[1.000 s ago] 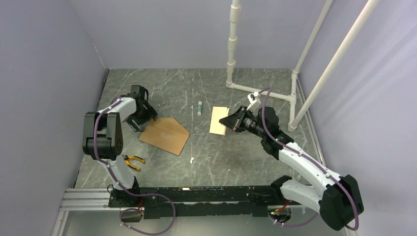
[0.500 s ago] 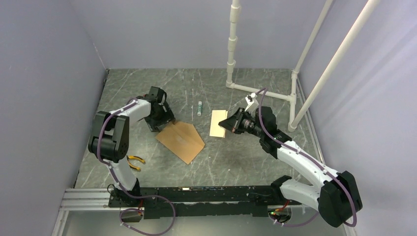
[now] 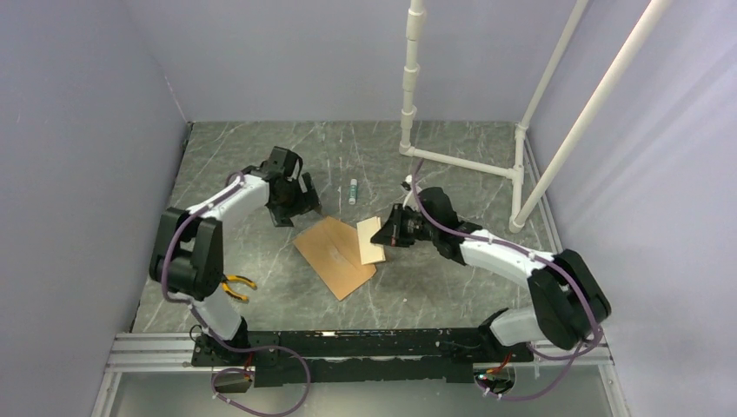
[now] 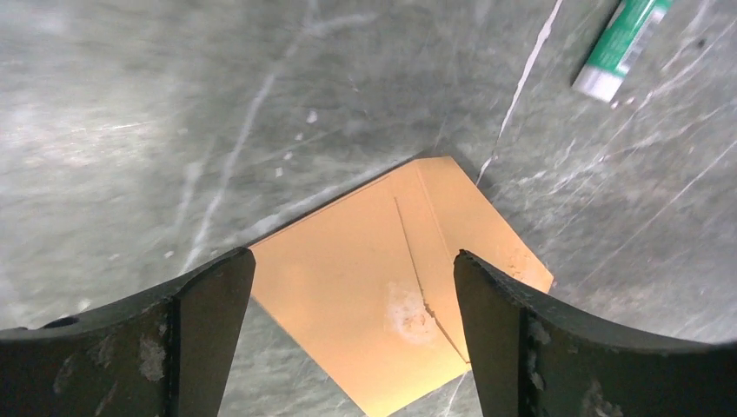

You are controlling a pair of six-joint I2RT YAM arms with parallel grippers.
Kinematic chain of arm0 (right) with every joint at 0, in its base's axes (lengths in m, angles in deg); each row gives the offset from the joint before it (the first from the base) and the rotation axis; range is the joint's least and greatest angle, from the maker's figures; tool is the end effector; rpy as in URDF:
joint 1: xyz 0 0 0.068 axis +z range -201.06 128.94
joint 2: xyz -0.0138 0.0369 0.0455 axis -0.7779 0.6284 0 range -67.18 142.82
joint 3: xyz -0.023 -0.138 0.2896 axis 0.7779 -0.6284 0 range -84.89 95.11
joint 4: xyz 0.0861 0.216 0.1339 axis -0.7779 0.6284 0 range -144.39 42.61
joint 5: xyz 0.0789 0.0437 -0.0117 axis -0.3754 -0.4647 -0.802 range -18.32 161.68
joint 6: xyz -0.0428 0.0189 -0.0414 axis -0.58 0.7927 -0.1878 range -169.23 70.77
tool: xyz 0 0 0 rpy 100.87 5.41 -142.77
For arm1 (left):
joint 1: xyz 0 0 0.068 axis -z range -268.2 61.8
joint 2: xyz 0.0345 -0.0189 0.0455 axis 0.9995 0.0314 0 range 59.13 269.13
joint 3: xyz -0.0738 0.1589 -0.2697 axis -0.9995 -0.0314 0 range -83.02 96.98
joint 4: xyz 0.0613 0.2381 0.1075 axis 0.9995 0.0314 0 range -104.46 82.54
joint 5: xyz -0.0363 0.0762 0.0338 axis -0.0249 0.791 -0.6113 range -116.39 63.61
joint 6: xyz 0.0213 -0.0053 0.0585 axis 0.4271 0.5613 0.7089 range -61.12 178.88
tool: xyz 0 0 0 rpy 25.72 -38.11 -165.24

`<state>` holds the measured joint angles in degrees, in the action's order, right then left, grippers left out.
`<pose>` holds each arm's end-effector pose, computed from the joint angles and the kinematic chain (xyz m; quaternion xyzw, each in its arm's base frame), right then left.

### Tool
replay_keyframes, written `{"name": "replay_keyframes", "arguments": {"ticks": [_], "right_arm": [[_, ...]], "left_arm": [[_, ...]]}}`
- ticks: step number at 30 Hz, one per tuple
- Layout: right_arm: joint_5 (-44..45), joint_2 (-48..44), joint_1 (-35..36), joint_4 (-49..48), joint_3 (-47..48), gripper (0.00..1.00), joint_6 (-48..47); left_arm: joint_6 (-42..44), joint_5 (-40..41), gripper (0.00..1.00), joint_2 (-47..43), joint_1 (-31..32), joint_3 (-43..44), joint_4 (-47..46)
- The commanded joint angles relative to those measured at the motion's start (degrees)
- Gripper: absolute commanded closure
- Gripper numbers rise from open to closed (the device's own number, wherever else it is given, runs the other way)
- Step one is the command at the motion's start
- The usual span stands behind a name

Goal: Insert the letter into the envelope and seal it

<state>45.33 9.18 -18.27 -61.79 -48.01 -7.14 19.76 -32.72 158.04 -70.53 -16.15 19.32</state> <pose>0.2221 0.1682 0.2428 -0.0410 0.8581 0.4450 0.2531 0.3452 -0.1155 0.2302 -0.1703 0.9614 -0.1469 0.1583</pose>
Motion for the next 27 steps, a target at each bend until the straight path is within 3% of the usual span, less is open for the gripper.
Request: {"name": "replay_keyframes", "arguments": {"ticks": [1,9,18,27], "right_arm": [[-0.60,4.79,0.81,-0.89,7.60,1.00,-4.92],[-3.21,19.87,1.04,0.69,18.03,1.00,-11.23],[-3.75,28.40,3.04,3.42,22.40,1.00,-15.22],[-2.94,32.03,4.88,5.24,22.34,1.00,-12.72]], "left_arm": [[-4.05,10.81,0.09,-8.54,-0.03,1.00,5.43],[-11.19,-0.71,0.14,-16.20,-0.01,-12.44,-0.31],[-14.15,-6.93,0.19,-14.04,0.43,-20.51,-5.36],[-14.50,-9.07,0.44,-11.76,0.52,-23.55,-8.16]]}}
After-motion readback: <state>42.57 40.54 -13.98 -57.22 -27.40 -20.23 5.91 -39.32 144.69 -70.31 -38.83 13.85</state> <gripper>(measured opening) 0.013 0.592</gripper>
